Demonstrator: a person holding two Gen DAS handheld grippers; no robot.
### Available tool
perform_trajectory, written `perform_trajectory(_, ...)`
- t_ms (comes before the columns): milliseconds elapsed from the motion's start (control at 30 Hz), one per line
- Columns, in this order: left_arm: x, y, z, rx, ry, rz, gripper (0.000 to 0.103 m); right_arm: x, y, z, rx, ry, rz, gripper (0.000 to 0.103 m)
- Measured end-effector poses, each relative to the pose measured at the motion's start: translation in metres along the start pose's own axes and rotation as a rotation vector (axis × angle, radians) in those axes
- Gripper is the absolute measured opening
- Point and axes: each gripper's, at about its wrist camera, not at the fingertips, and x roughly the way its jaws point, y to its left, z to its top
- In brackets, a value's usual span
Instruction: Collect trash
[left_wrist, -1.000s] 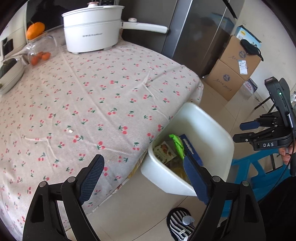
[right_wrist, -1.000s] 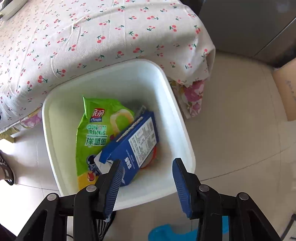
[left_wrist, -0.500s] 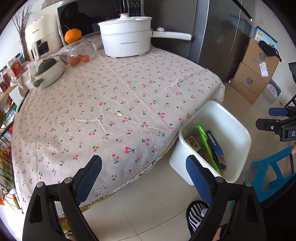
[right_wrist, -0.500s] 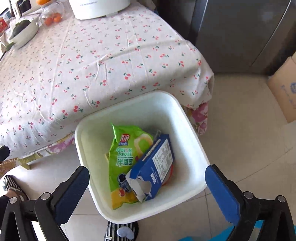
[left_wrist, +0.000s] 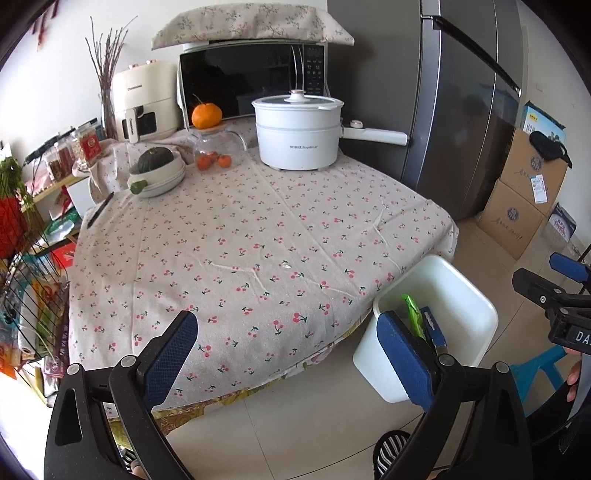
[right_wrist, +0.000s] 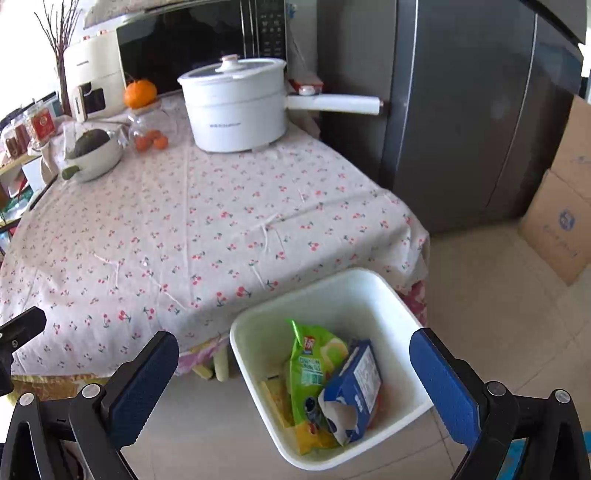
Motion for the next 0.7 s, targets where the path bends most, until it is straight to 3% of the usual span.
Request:
perform_trajectory(100, -0.007, -0.001, 0.0, -0.011, -0.025, -0.009, 0.099, -0.005, 0.007, 0.003, -0.024, -0.057, -0.071, 0.103)
perform_trajectory(233, -0.011, -0.002, 0.001, -0.007, -0.051, 0.002, 0.099, -0.011, 0.004, 0.008, 0.003, -0.106, -0.09, 0.103)
perform_trajectory(700, -0.017, -0.012, 0.002, -0.003, -0.087, -0.017, 0.099, -0.009, 0.002, 0.003, -0.007, -0.095, -0.102, 0.103)
